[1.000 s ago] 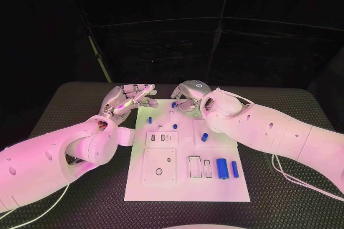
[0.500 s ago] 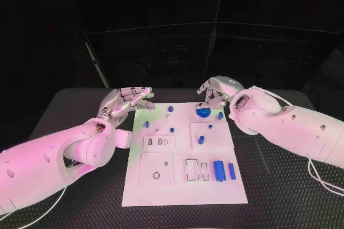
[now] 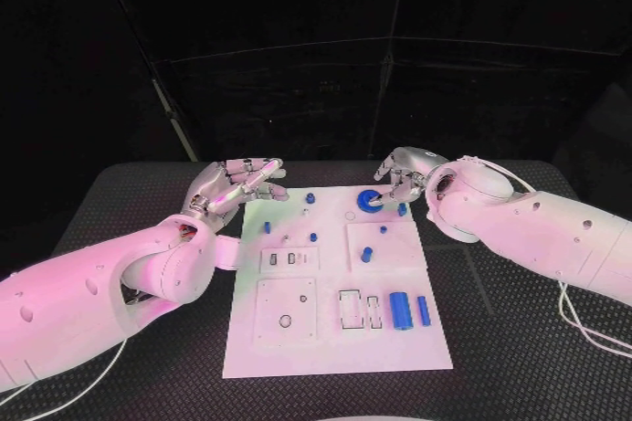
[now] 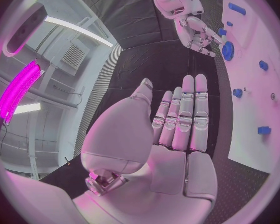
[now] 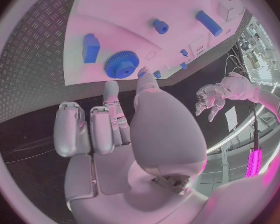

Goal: Assemble the parts on the task board

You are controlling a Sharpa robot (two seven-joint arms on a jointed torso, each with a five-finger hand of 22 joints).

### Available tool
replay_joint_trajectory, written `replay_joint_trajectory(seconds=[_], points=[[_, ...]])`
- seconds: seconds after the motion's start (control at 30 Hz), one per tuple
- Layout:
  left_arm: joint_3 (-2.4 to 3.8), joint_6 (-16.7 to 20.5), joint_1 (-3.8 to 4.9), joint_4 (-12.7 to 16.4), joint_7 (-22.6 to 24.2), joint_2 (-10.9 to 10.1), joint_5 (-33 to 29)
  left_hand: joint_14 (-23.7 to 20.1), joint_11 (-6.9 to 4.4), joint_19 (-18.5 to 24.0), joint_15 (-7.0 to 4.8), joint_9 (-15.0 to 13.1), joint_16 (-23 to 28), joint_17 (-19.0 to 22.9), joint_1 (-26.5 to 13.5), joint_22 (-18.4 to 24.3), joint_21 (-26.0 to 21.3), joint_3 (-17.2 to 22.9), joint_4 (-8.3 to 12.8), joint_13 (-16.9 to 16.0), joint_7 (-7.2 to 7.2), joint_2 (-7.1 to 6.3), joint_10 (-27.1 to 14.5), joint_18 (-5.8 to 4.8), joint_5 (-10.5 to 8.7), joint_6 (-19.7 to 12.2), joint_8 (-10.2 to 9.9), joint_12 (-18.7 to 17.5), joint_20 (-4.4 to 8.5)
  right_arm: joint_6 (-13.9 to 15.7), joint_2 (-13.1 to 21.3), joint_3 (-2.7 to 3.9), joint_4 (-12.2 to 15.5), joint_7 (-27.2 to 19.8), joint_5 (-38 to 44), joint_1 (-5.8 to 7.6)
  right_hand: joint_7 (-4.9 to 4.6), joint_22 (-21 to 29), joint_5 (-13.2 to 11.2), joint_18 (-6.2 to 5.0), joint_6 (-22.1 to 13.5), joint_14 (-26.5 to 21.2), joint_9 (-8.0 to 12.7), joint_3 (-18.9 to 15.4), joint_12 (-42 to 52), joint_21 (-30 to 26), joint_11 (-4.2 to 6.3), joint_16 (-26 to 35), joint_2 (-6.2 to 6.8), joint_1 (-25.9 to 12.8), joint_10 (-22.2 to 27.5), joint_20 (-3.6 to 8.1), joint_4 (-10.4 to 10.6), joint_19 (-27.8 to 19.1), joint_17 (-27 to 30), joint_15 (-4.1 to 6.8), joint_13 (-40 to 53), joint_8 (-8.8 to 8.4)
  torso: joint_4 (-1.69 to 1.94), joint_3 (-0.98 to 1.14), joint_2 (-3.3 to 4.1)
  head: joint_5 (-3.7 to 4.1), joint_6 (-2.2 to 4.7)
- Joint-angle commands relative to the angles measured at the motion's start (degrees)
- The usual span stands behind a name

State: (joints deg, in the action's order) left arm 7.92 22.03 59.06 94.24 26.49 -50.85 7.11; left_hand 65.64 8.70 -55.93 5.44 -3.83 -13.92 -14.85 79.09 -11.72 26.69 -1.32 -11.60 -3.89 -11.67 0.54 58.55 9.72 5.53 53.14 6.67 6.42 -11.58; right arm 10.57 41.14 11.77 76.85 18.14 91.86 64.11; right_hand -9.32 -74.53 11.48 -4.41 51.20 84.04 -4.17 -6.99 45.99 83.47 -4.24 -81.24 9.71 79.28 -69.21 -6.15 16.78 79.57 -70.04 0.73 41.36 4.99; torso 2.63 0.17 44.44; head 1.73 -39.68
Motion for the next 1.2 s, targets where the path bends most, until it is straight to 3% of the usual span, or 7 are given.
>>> replay_joint_trajectory(seconds=[0.03, 0.57, 0.83, 1.2], points=[[0.05, -1.4, 0.02, -0.1, -0.2, 0.2, 0.2, 0.1, 0.20, -0.3, 0.19, 0.1, 0.3, -0.1, 0.2, -0.1, 0.2, 0.1, 0.4, 0.1, 0.01, 0.38, 0.0, 0.69, -0.28, 0.2, -0.2, -0.3, -0.06, -3.5, -0.8, 0.06, -0.8, 1.0, -0.8, 0.10, 0.09, -0.3, 0.3, 1.12, 0.1, 2.8, -0.1, 0.8, 2.4, 0.4, 0.13, -0.4, -1.28, 0.2, -0.4, 0.03, 0.0, 0.4, -0.7, -0.48, 2.6, 0.57, -0.02, -0.02, 0.03, -0.03, -0.24], [0.05, -1.4, -0.02, -0.5, -0.2, 0.5, 0.2, 0.1, 0.19, -0.3, 0.17, 0.1, 0.3, -0.2, 0.3, -0.1, 0.3, 0.1, 0.5, 0.1, 0.03, 0.43, 0.0, 0.70, -0.27, 0.2, -0.2, -0.3, -0.06, -4.0, -2.3, 0.05, -2.1, -0.3, 0.0, 0.08, 0.75, -1.5, 2.5, 1.35, 2.2, 2.9, -0.3, 2.1, 8.6, 1.0, 0.73, -1.3, -4.76, 3.7, -1.1, 0.36, -1.4, 1.0, -2.3, -0.05, 9.6, 2.11, 0.08, 0.01, -0.04, 0.05, -0.81], [0.05, -1.5, -0.02, -0.6, -0.3, 0.4, 0.2, 0.1, 0.19, -0.3, 0.17, 0.1, 0.3, -0.2, 0.3, -0.1, 0.3, 0.1, 0.5, 0.1, 0.03, 0.43, 0.0, 0.70, -0.27, 0.2, -0.2, -0.3, -0.06, -5.1, -2.4, 0.04, -2.2, -0.2, 1.3, 0.07, 0.88, -2.0, 2.5, 1.44, 2.8, 3.0, -0.3, 2.3, 10.2, 1.2, 0.85, -1.6, -5.12, 4.4, -1.8, 0.46, -2.0, 1.3, -2.9, 0.05, 11.3, 2.37, -0.03, 0.02, -0.01, 0.04, -0.94], [0.05, -1.7, -0.02, -0.8, -0.3, 0.4, 0.2, 0.1, 0.19, -0.3, 0.16, 0.1, 0.3, -0.2, 0.3, -0.1, 0.3, 0.1, 0.6, 0.1, 0.01, 0.48, 0.0, 0.70, -0.28, 0.2, -0.3, -0.4, -0.05, -6.4, -2.4, 0.03, -2.2, -0.1, 2.1, 0.04, 0.91, -2.1, 2.5, 1.46, 2.9, 3.0, -0.3, 2.3, 9.1, 1.2, 0.89, -1.6, -5.14, 4.7, -1.0, 0.49, -2.2, 1.3, -2.9, 0.08, 10.1, 2.41, 0.12, 0.04, 0.03, 0.19, -0.95]])
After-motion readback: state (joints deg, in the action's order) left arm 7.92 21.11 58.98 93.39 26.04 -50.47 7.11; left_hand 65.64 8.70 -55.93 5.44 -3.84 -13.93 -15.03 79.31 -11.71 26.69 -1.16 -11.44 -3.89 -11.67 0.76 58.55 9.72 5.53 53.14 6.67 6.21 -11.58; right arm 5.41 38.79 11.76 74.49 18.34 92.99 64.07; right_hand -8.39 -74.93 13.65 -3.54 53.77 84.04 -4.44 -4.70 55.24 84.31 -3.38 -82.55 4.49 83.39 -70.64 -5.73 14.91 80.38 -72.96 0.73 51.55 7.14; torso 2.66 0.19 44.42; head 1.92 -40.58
